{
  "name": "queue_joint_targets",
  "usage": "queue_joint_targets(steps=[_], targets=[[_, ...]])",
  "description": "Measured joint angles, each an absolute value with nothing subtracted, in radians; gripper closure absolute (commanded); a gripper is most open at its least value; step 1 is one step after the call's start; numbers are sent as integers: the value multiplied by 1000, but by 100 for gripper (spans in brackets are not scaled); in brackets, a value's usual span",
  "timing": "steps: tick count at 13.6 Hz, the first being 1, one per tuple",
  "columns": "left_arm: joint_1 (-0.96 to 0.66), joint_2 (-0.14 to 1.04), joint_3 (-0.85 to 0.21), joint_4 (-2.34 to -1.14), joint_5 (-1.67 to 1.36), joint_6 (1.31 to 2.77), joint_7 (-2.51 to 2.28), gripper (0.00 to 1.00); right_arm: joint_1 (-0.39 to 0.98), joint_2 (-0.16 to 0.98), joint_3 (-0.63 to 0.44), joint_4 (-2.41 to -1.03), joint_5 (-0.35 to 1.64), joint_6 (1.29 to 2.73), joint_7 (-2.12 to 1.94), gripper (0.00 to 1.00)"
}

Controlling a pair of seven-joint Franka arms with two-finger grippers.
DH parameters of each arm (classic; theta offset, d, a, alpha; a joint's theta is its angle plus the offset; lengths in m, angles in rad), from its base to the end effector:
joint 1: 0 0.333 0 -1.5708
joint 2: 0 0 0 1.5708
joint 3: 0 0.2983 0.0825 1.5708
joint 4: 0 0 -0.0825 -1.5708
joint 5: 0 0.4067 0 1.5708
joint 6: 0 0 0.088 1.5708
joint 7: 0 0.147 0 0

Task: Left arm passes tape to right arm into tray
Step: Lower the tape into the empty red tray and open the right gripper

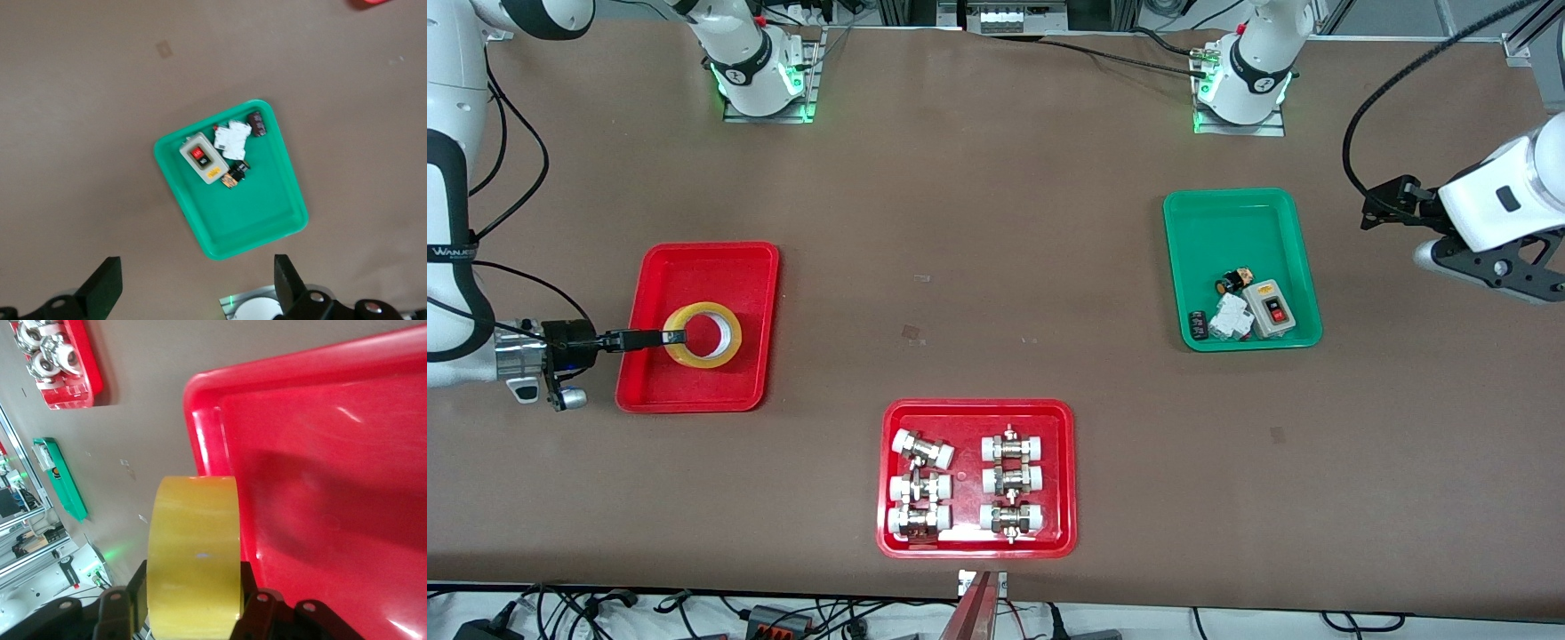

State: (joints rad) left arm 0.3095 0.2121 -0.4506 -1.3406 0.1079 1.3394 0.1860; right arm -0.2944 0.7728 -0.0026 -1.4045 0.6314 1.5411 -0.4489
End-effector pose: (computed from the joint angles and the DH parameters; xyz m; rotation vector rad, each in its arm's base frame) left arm 0.5988 -0.0421 0.5456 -3.0786 0.4851 0.3020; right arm 0.6458 -0.1051 0.1779 -2.3117 0.0496 0.4300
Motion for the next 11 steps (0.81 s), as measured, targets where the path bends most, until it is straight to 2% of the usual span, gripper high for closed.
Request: queue_joint_targets(steps=[3,6,7,8,9,11], targets=[[160,137,-277,-1434,68,1398,177,0,-323,805,-2,-1421,631,1541,-517,64],[50,18,-187,-1606,40,1467,100,0,-335,837,-2,-1426,631,1541,-566,59],[31,-11,-180,-1641,39,1480,85,0,-336,844,-1,-1426,633,1541,-574,47],[21,-28,-177,-1657,39,1493,79,0,-339,845,0,-1426,634,1537,-577,18],[16,-33,-175,-1654,39,1506,74,0,-340,845,1,-1426,634,1536,-578,0],[16,-26,-168,-1629,39,1534,67,0,-341,847,1,-1429,633,1537,-607,0]])
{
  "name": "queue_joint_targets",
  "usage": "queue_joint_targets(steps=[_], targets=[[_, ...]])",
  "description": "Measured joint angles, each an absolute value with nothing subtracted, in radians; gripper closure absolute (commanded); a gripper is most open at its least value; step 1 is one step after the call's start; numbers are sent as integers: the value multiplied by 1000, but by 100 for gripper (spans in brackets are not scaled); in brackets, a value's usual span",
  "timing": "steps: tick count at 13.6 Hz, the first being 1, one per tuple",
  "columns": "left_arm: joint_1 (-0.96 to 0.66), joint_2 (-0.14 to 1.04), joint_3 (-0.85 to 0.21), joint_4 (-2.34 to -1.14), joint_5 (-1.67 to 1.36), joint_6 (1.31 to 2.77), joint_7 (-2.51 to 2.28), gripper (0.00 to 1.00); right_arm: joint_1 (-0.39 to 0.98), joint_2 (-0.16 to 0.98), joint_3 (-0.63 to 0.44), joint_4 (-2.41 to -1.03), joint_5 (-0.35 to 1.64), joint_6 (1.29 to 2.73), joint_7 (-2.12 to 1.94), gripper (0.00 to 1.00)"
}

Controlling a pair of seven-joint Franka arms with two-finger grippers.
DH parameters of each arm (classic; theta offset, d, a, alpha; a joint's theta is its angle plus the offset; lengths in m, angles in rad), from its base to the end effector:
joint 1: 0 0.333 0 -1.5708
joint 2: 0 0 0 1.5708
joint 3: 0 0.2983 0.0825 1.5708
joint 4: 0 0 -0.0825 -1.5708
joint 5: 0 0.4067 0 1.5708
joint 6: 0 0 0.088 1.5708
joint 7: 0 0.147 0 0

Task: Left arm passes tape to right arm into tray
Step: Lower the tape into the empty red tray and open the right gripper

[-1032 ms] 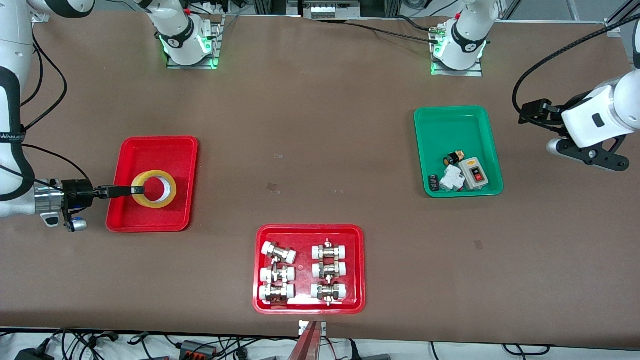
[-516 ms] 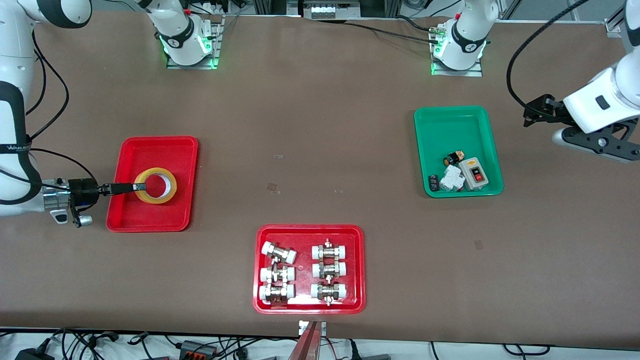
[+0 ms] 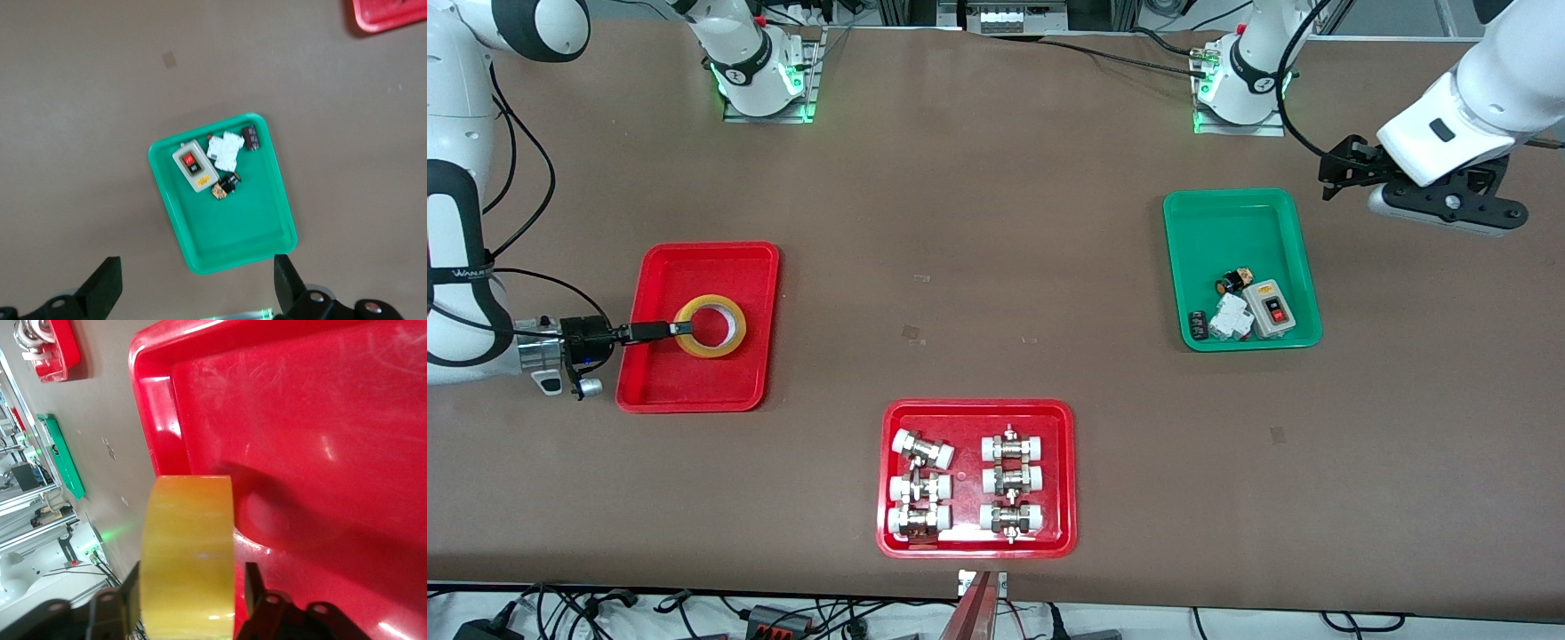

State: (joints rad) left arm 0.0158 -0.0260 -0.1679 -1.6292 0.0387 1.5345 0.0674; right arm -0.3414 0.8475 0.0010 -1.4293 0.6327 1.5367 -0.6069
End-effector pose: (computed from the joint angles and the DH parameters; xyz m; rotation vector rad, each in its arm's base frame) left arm 0.5559 -0.0803 0.5499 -3.0753 0.3385 0.1040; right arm 0.6196 -0.1255 0.1218 -2.2366 -0.0402 0.4307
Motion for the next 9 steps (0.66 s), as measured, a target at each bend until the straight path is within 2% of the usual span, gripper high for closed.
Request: queue_joint_targets(steps=[6,9], targets=[[32,-12,-114,-1611,36,1655,39,0,-334,847,11,-1469,537,1637,-660,0],[45,-14,-106,-1623,28,1660,-66,0,-298,816,17,-1469,446,1690,-664,0]])
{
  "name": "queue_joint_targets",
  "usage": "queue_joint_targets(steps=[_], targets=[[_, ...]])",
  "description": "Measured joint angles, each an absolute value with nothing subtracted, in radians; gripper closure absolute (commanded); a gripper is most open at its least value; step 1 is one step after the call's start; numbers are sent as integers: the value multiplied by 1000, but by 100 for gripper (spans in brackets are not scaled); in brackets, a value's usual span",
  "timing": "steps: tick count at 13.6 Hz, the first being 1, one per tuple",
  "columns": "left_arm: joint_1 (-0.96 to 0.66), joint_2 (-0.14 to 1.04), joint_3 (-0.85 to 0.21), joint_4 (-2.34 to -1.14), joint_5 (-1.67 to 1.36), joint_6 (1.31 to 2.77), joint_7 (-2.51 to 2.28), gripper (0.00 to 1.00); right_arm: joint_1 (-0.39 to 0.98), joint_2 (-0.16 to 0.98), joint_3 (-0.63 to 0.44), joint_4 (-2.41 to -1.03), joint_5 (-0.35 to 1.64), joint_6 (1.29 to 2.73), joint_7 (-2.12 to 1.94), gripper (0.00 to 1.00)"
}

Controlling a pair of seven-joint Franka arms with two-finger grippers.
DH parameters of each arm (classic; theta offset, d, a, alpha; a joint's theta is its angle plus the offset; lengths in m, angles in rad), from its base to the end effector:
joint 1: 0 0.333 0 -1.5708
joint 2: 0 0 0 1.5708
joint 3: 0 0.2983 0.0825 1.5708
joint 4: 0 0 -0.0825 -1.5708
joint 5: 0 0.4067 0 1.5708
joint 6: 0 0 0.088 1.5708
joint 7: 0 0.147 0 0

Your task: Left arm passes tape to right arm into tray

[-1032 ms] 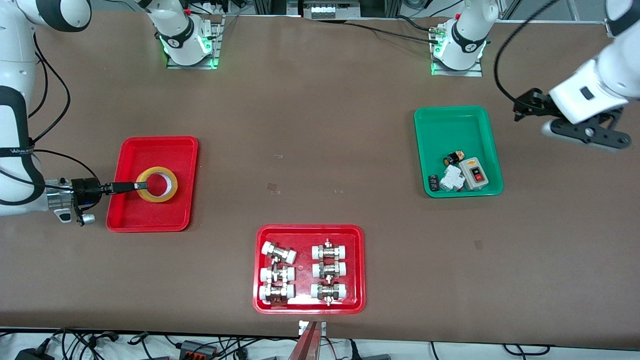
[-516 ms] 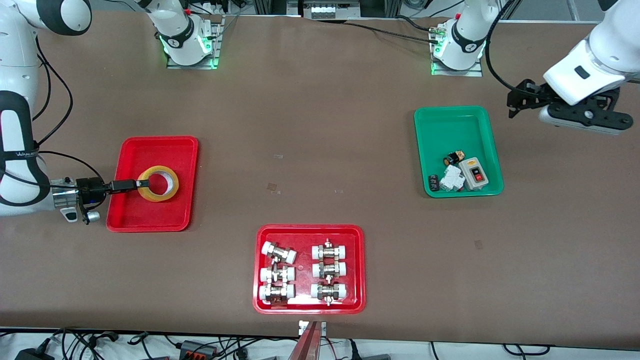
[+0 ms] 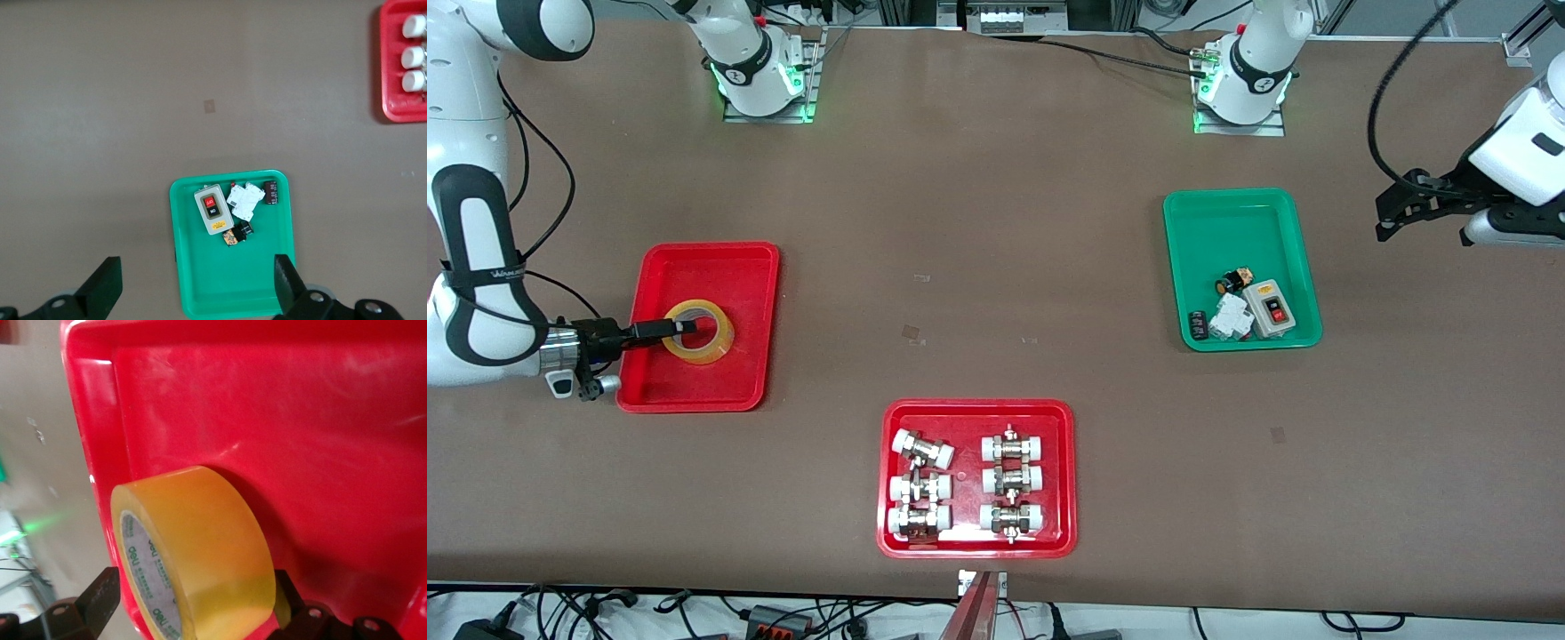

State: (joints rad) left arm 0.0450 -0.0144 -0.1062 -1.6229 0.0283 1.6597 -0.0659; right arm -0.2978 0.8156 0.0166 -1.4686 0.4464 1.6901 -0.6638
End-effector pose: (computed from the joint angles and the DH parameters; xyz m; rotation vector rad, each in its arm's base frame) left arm 0.5823 -0.0321 0.5573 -3.1140 -0.0045 -0.0824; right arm 0.6260 -0.1206 0.1134 -2.4525 -0.2329 0.4190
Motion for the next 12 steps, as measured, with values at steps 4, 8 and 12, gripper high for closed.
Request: queue_joint_targets(steps=[4,8,12], targets=[[41,-20,-126,-1628,28,1639,-115,0,-237,667,17,-1454,238,1703,-554,0],[41,-20,-127,-1629,28,1638,-116,0,-224,531,20,-1402,112,1695,-368,0],[41,-20,-130,-1629,28,1637,-116,0,-142,418,27,-1370,38,1613,-173,0]])
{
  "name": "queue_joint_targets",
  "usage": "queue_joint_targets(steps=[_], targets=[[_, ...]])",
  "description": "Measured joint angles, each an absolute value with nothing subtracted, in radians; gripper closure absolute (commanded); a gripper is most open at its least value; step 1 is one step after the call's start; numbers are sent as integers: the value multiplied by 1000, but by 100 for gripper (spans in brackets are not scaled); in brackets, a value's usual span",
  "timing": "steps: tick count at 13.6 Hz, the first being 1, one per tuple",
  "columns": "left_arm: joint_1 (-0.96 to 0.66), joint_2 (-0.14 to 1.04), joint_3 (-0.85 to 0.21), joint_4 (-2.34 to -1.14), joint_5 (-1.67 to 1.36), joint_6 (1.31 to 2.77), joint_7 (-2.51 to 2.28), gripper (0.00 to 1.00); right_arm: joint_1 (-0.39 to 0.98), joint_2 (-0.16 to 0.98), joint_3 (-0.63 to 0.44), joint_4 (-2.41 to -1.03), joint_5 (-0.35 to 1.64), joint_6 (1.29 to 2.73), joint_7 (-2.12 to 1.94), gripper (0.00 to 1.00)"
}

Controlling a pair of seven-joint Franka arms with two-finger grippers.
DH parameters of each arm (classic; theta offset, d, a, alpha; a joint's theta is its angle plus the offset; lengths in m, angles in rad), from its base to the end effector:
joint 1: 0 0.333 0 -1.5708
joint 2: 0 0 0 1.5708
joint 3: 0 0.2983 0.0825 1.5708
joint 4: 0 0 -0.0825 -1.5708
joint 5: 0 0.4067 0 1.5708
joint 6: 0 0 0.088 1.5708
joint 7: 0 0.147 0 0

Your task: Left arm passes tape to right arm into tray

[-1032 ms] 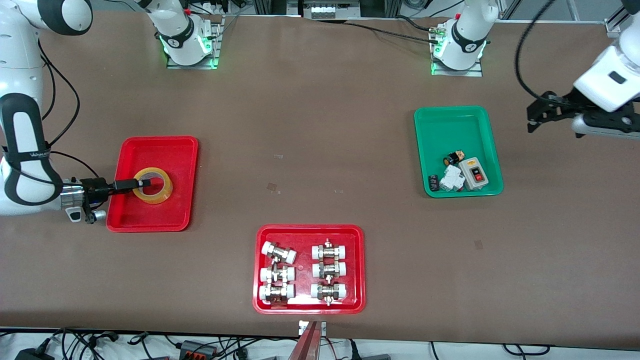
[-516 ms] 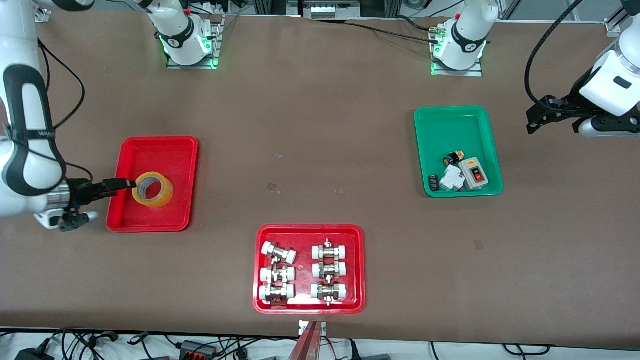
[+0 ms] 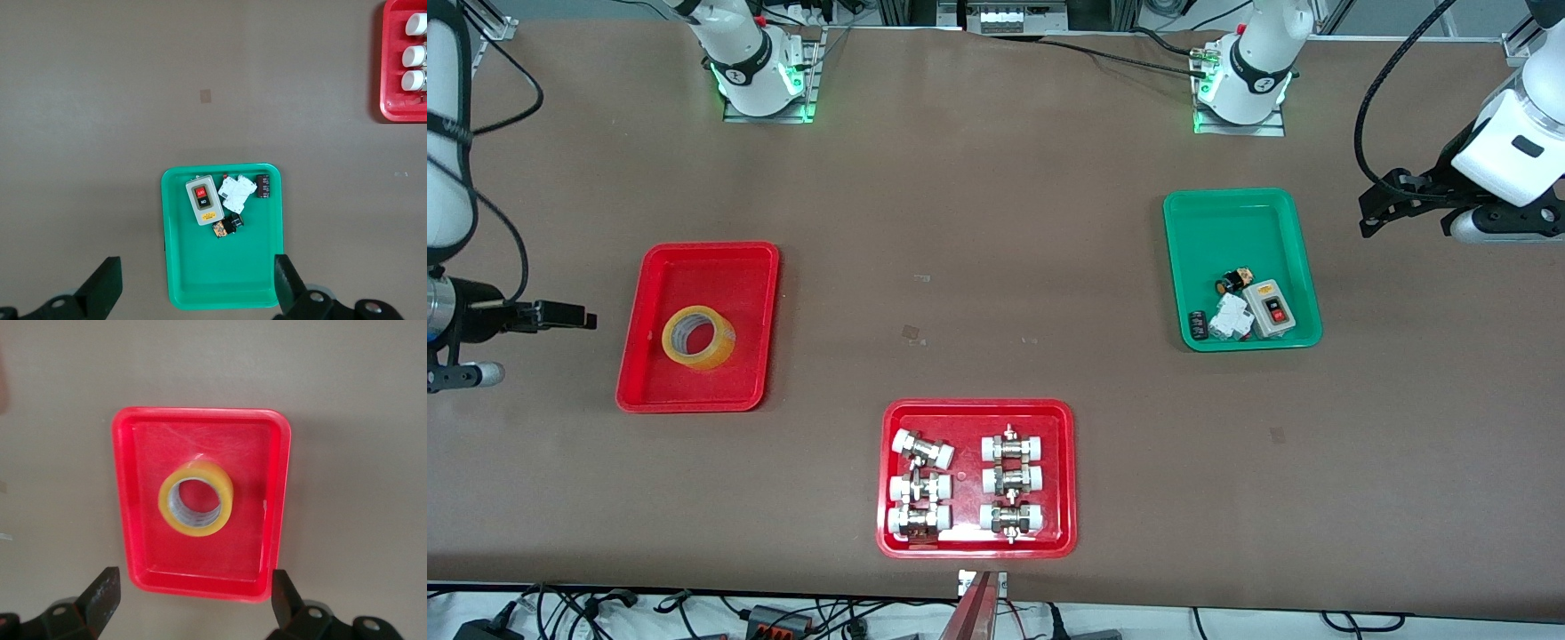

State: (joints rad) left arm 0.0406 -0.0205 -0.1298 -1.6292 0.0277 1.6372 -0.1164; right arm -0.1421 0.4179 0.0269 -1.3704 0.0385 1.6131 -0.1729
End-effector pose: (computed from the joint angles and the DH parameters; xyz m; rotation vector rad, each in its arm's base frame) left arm 0.5761 -0.0482 0.5555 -3.1137 -0.0401 -0.0487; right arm 0.6683 -0.0741 0.4051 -3.0561 -0.0785 0.2546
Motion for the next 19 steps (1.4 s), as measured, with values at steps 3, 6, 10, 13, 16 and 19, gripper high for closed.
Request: queue_joint_targets(steps=[3,6,10,13,16,19], targets=[[40,-21,-133,-1629,28,1637,-116,0,-104,365,27,-1326,-10,1591,-150,0],[-1,-23,-111,-1625,28,1637,-116,0,-93,353,29,-1281,-7,1552,-3,0],[6,-24,-97,-1622,28,1637,-75,0,-59,350,29,-1259,-8,1609,42,0],[19,-23,-97,-1622,28,1637,-70,0,-24,326,5,-1250,-11,1627,5,0],[23,-14,-97,-1622,28,1637,-70,0,0,314,-33,-1251,-11,1658,-41,0],[27,-4,-93,-1622,28,1637,-68,0,11,298,-60,-1286,-11,1681,-63,0]])
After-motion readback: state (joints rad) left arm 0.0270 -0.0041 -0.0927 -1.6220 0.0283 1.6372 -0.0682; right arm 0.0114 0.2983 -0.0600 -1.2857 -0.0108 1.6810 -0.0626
